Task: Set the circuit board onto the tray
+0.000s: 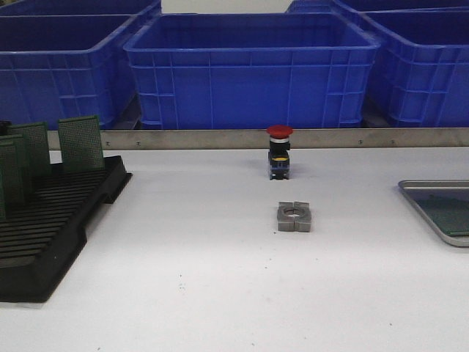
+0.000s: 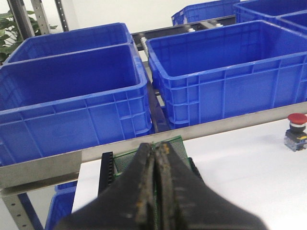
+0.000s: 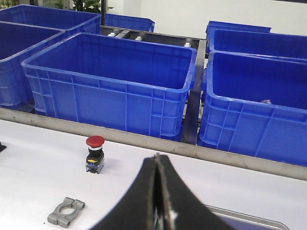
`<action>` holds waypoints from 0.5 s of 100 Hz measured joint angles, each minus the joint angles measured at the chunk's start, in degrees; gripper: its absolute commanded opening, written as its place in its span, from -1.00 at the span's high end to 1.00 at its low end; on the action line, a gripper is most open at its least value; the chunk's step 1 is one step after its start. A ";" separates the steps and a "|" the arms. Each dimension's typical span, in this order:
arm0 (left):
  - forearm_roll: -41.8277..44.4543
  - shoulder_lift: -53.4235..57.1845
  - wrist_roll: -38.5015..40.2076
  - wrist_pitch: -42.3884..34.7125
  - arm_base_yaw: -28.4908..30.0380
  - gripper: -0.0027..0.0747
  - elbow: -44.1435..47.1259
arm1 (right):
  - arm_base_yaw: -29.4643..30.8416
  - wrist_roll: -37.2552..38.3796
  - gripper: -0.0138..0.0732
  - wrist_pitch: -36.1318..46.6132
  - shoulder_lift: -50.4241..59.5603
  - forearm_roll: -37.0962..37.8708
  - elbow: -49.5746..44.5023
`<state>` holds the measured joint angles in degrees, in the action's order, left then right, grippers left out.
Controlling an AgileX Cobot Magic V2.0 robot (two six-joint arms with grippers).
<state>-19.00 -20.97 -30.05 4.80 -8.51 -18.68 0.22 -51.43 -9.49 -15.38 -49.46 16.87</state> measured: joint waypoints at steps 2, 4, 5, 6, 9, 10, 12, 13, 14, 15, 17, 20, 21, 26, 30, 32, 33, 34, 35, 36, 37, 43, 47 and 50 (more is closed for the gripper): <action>2.97 0.00 2.02 -0.12 0.00 0.98 0.28 | 0.00 0.00 0.84 0.00 0.00 0.00 0.00; 4.78 0.00 4.77 -0.23 0.00 0.98 0.56 | 0.00 0.00 0.84 0.00 0.00 0.00 0.00; 6.44 0.00 6.42 -0.38 0.00 0.98 0.82 | 0.00 0.00 0.84 0.00 0.00 0.00 0.00; 7.21 0.00 7.18 -0.65 0.00 0.98 0.96 | 0.00 0.00 0.84 0.00 0.00 0.00 0.00; 10.43 0.00 9.71 -1.29 0.00 0.98 1.61 | 0.00 0.00 0.84 0.00 0.00 0.00 0.00; 10.96 0.00 10.72 -1.47 0.00 0.98 1.99 | 0.00 0.00 0.84 0.00 0.00 0.00 0.00; 12.30 0.00 11.95 -2.12 0.00 0.98 2.59 | 0.00 0.00 0.84 0.00 0.00 0.00 0.00; 12.67 0.00 12.31 -2.63 0.00 0.98 2.82 | 0.00 0.00 0.84 0.00 0.00 0.00 0.00; 13.34 0.13 12.91 -2.89 0.00 0.98 3.05 | 0.00 0.00 0.84 0.00 0.00 0.00 0.00; 13.62 0.14 13.18 -3.16 0.00 0.98 3.51 | 0.00 0.00 0.84 0.00 0.00 0.00 0.00; 14.35 0.39 13.86 -3.90 0.00 0.98 4.25 | 0.00 0.00 0.84 0.00 0.00 0.00 0.00; 15.10 0.79 14.51 -4.80 0.00 0.98 5.27 | 0.00 0.00 0.84 0.00 0.00 0.00 0.00; 15.38 0.91 14.76 -5.23 0.00 0.98 5.53 | 0.00 0.00 0.84 0.00 0.00 0.00 0.00; 16.20 2.31 15.32 -6.25 0.14 0.98 7.53 | 0.00 0.00 0.84 0.00 0.00 0.00 0.00; 16.72 3.44 15.55 -6.65 0.65 0.98 8.78 | 0.00 0.00 0.84 0.00 0.00 0.00 0.00; 16.88 4.20 15.69 -6.81 0.98 0.98 9.50 | 0.00 0.00 0.84 0.00 0.00 0.00 0.00; 17.02 4.73 15.80 -6.81 1.10 0.98 9.97 | 0.00 0.00 0.84 0.00 0.00 0.00 0.00; 17.03 4.99 15.79 -6.90 1.23 0.98 10.20 | 0.00 0.00 0.84 0.00 0.00 0.00 0.00; 17.16 5.27 15.79 -6.95 1.51 0.98 10.42 | 0.00 0.00 0.84 0.00 0.00 0.00 0.00; 17.30 5.83 15.79 -6.95 1.65 0.98 10.87 | 0.00 0.00 0.84 0.00 0.00 0.00 0.00; 17.31 6.12 15.90 -7.05 1.94 0.98 11.10 | 0.00 0.00 0.84 0.00 0.00 0.00 0.00; 17.66 8.92 16.14 -7.20 3.27 0.98 13.04 | 0.00 0.00 0.84 0.00 0.00 0.00 0.00; 18.05 10.89 16.62 -7.20 4.33 0.98 14.26 | 0.00 0.00 0.84 0.00 0.00 0.00 0.00; 18.52 12.20 17.25 -7.20 5.04 0.98 15.06 | 0.00 0.00 0.84 0.00 0.00 0.00 0.00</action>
<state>-0.47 -8.76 -12.80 -2.41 -3.47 -3.62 0.22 -51.43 -9.49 -15.38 -49.46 16.87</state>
